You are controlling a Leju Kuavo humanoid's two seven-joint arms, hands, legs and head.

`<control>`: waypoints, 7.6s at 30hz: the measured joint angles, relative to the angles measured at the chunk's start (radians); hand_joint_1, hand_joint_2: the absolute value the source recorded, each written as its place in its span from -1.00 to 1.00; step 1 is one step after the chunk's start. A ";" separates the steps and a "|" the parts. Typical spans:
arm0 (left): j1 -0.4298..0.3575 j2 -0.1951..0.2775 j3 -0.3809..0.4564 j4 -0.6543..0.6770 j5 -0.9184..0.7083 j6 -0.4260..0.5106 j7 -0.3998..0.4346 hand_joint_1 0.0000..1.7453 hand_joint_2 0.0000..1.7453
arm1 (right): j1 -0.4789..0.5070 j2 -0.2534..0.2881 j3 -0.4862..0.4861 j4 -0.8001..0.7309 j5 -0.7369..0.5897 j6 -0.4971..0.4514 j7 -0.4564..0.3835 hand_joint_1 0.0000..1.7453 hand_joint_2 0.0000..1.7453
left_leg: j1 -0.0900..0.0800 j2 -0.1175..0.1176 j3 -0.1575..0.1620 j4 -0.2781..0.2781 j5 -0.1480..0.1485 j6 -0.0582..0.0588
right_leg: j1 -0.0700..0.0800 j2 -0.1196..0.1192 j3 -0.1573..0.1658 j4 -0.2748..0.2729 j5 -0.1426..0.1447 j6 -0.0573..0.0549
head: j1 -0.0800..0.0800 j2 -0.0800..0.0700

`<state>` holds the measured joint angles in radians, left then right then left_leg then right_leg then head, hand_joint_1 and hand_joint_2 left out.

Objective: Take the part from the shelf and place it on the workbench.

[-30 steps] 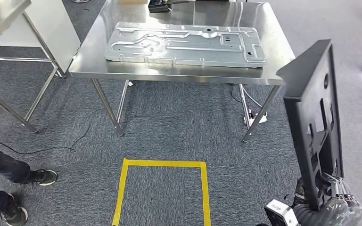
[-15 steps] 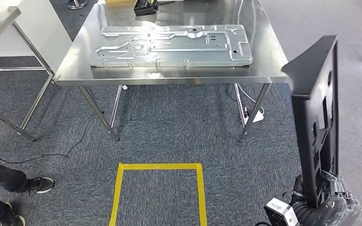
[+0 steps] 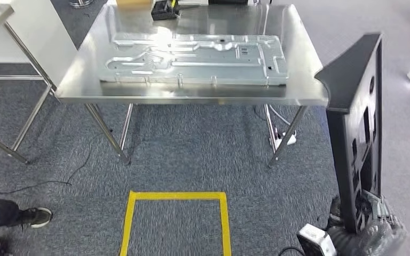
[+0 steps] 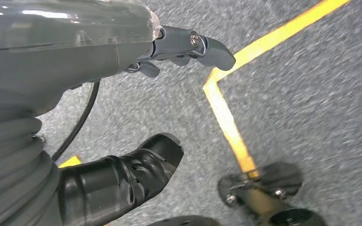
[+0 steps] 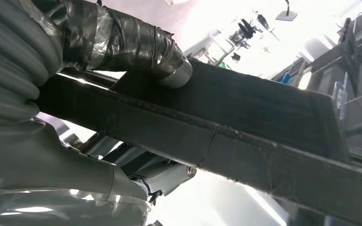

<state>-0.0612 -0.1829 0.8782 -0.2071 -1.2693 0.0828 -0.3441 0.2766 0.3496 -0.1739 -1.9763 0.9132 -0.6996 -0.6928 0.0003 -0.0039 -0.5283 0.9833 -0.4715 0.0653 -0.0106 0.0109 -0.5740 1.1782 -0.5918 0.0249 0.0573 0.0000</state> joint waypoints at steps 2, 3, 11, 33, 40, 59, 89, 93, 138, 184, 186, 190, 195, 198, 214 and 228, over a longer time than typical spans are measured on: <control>-0.001 0.000 0.000 0.000 -0.001 0.000 0.000 -1.00 1.00 | 0.000 -0.001 0.002 0.000 -0.001 0.000 0.000 1.00 1.00 | 0.001 0.000 0.012 0.000 -0.013 -0.001 | -0.005 -0.001 -0.082 0.096 -0.034 0.010 | 0.000 0.000; 0.000 0.000 0.000 0.000 -0.002 0.000 0.000 -1.00 1.00 | 0.001 -0.001 0.006 0.001 -0.002 0.000 0.000 1.00 1.00 | 0.002 0.000 0.022 0.000 -0.022 -0.004 | -0.008 -0.002 -0.104 0.104 -0.029 0.014 | -0.001 0.000; -0.004 -0.001 0.000 0.000 -0.009 -0.002 0.000 -1.00 1.00 | -0.014 -0.011 0.061 0.024 0.033 0.000 0.000 1.00 1.00 | 0.005 0.002 0.077 0.025 -0.079 -0.051 | -0.004 -0.014 -0.051 -0.136 0.145 -0.024 | 0.000 0.000; -0.006 0.004 0.000 0.000 -0.019 -0.001 -0.003 -1.00 1.00 | -0.059 -0.032 0.151 0.078 0.035 0.000 0.000 1.00 1.00 | 0.000 0.001 -0.033 0.038 0.000 -0.004 | -0.002 -0.006 -0.035 0.038 -0.006 0.001 | 0.000 0.000; -0.004 0.002 -0.001 0.001 -0.026 -0.001 -0.003 -1.00 1.00 | -0.070 -0.035 0.152 0.082 0.030 0.000 0.000 1.00 1.00 | 0.000 -0.001 0.018 0.037 -0.046 -0.016 | 0.009 -0.009 -0.061 -0.091 0.121 -0.018 | -0.001 0.000; -0.026 0.007 -0.008 0.003 -0.048 -0.014 0.005 -1.00 1.00 | -0.163 -0.062 0.225 0.089 0.053 0.000 0.000 1.00 1.00 | 0.009 0.003 -0.059 0.052 0.002 -0.044 | 0.001 -0.006 0.072 -0.144 0.059 -0.017 | -0.009 0.000; -0.034 0.014 -0.032 0.004 -0.070 -0.019 0.023 -1.00 1.00 | -0.243 -0.075 0.276 0.128 0.074 0.000 0.000 1.00 1.00 | 0.006 0.002 -0.078 0.056 0.009 -0.050 | 0.001 -0.003 0.060 -0.142 0.062 -0.024 | -0.011 0.000; -0.036 0.014 -0.034 0.004 -0.074 -0.020 0.024 -1.00 1.00 | -0.254 -0.077 0.277 0.130 0.078 0.000 0.001 1.00 1.00 | 0.010 0.000 -0.046 0.040 0.011 -0.026 | -0.003 -0.006 0.010 -0.034 0.027 -0.007 | -0.008 0.000; -0.053 0.012 -0.041 0.005 -0.075 -0.003 0.040 -1.00 1.00 | -0.317 -0.087 0.332 0.170 0.108 0.000 0.039 -1.00 1.00 | -0.001 -0.003 -0.062 0.028 0.031 -0.041 | 0.005 -0.008 0.082 -0.193 0.071 -0.023 | -0.007 0.000; -0.083 -0.001 -0.084 0.005 -0.088 -0.001 0.090 -1.00 -1.00 | -0.605 -0.209 0.577 0.352 0.432 0.000 0.445 -1.00 1.00 | 0.002 -0.002 -0.053 0.025 0.033 -0.042 | 0.008 -0.009 0.088 -0.191 0.071 -0.021 | -0.007 0.000; -0.082 0.000 -0.084 0.005 -0.083 0.001 0.091 -1.00 -1.00 | -0.599 -0.221 0.579 0.355 0.424 0.000 0.444 -1.00 1.00 | 0.002 -0.002 -0.053 0.025 0.033 -0.042 | 0.008 -0.009 0.088 -0.191 0.071 -0.021 | -0.007 0.000; -0.075 0.000 -0.084 0.005 -0.066 0.016 0.089 -1.00 -1.00 | -0.532 -0.218 0.515 0.305 0.305 -0.001 0.280 -1.00 1.00 | 0.002 -0.003 -0.053 0.025 0.033 -0.042 | 0.007 -0.009 0.087 -0.192 0.070 -0.021 | -0.007 0.000; -0.054 0.000 -0.082 0.005 -0.054 0.047 0.092 -1.00 -1.00 | -0.390 -0.154 0.337 0.196 0.122 -0.001 0.040 -1.00 -1.00 | 0.002 -0.003 -0.054 0.025 0.031 -0.042 | 0.007 -0.010 0.088 -0.192 0.069 -0.021 | -0.007 0.000; -0.045 -0.001 -0.082 0.005 -0.054 0.072 0.096 -1.00 -1.00 | -0.319 -0.122 0.277 0.134 0.072 -0.001 0.006 -1.00 -1.00 | 0.002 -0.003 -0.053 0.024 0.031 -0.042 | 0.008 -0.010 0.088 -0.192 0.068 -0.021 | -0.007 0.000; -0.019 -0.004 -0.081 0.005 -0.058 0.136 0.112 -1.00 -1.00 | -0.153 -0.058 0.210 -0.084 -0.026 0.000 0.000 -1.00 -1.00 | 0.008 0.001 -0.036 0.007 0.032 -0.020 | -0.003 -0.009 0.054 -0.103 0.011 -0.003 | -0.005 0.000; -0.014 -0.006 -0.081 0.005 -0.067 0.142 0.112 -1.00 -1.00 | -0.119 -0.055 0.188 -0.106 -0.043 0.000 0.000 -1.00 -1.00 | 0.014 -0.002 -0.046 0.053 -0.006 -0.072 | -0.008 -0.005 0.009 -0.152 0.114 -0.032 | -0.006 0.000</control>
<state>-0.0748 -0.1888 0.7974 -0.2025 -1.3364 0.2245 -0.2321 0.1573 0.2948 0.0141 -2.0828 0.8697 -0.7000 -0.6928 0.0141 -0.0054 -0.5744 1.0363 -0.4777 -0.0072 -0.0188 0.0055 -0.5649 1.0265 -0.4780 -0.0067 0.0516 0.0000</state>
